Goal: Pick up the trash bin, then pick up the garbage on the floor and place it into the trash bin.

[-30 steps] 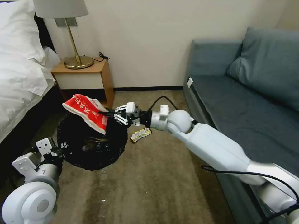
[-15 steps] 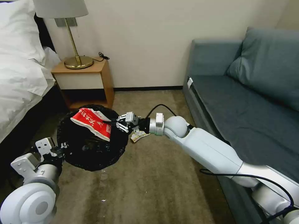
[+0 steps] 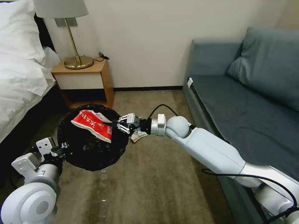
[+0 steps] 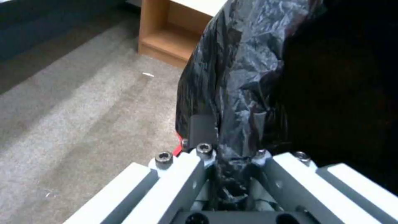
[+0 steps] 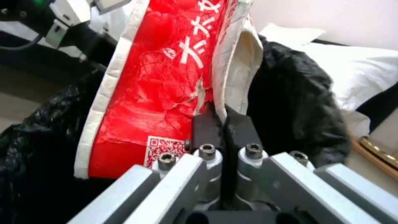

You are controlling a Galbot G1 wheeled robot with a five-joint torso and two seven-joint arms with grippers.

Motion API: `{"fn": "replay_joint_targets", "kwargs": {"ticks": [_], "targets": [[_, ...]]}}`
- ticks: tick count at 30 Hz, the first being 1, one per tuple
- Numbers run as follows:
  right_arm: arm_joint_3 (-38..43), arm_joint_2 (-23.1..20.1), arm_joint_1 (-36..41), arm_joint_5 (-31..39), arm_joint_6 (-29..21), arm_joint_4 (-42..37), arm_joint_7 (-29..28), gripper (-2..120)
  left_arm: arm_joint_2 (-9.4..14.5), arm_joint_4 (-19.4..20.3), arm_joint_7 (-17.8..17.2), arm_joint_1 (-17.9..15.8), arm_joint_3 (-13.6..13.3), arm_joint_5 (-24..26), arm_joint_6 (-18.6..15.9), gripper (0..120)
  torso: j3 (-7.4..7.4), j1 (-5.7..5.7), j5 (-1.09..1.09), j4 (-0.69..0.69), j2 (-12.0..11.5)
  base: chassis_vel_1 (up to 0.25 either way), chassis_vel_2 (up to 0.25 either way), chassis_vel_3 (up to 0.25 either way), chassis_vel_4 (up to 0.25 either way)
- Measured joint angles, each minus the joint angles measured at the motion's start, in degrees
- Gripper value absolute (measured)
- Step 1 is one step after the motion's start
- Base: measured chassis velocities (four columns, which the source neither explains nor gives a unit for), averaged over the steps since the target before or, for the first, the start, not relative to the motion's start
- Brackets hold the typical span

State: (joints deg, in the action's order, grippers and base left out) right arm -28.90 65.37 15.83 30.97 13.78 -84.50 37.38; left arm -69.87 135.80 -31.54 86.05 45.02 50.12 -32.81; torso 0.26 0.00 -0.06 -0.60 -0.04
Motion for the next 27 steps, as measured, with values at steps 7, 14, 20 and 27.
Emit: {"fn": "replay_joint_targets", "kwargs": {"ticks": [7,14,20,27], "targets": [[-1.4,0.6,-1.6,-0.1,0.9,-0.6,-1.0,29,0.0,-0.1,-0.3,-0.1,0.0,0.1,-0.2,0,0.00,0.00,-0.01,0.00,0.0,0.000,0.000,0.000,0.000],[-0.7,-0.1,-1.5,3.4,2.1,-1.0,0.2,59,0.5,-0.5,-0.6,-0.3,0.0,0.6,-0.3,0,0.00,0.00,0.00,0.00,0.0,0.000,0.000,0.000,0.000],[3.7,-3.2,-0.5,11.9,1.7,-7.3,1.8,79,1.1,-1.0,-2.2,-0.7,0.5,2.0,-0.9,0,0.00,0.00,0.00,0.00,0.0,0.000,0.000,0.000,0.000],[10.9,-6.0,4.0,19.0,1.4,-16.6,-18.0,99,1.8,-1.3,-3.2,-0.7,2.1,3.8,-1.1,0,-0.01,0.00,0.00,0.00,0.0,0.000,0.000,0.000,0.000]]}}
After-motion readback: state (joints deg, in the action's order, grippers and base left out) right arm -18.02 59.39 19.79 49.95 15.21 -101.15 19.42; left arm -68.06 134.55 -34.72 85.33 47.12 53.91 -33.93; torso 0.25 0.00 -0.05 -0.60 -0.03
